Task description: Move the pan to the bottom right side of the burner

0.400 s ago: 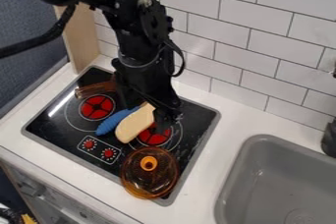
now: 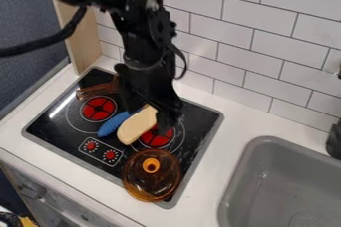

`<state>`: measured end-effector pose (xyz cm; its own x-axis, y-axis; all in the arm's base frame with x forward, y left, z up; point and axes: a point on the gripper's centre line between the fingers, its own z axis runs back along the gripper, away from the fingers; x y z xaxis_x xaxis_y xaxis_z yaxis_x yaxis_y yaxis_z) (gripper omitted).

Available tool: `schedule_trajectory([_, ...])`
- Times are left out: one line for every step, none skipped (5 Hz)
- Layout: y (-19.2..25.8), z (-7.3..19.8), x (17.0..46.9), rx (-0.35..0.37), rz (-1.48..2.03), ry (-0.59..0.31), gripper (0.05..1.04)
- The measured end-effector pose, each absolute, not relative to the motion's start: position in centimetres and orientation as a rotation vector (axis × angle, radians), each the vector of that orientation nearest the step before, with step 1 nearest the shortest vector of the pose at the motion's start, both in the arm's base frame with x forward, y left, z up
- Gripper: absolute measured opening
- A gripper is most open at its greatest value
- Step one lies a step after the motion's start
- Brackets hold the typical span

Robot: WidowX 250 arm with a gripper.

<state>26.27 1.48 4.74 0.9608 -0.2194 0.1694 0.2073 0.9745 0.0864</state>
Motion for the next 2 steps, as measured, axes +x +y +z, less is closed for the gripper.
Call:
schedule_trajectory([2.7,4.8,28.2,0.127,-0.213,-0.162,1.001])
schedule_trajectory([5.0,4.0,30.5,0.142,-0.179,-0.153,1.001])
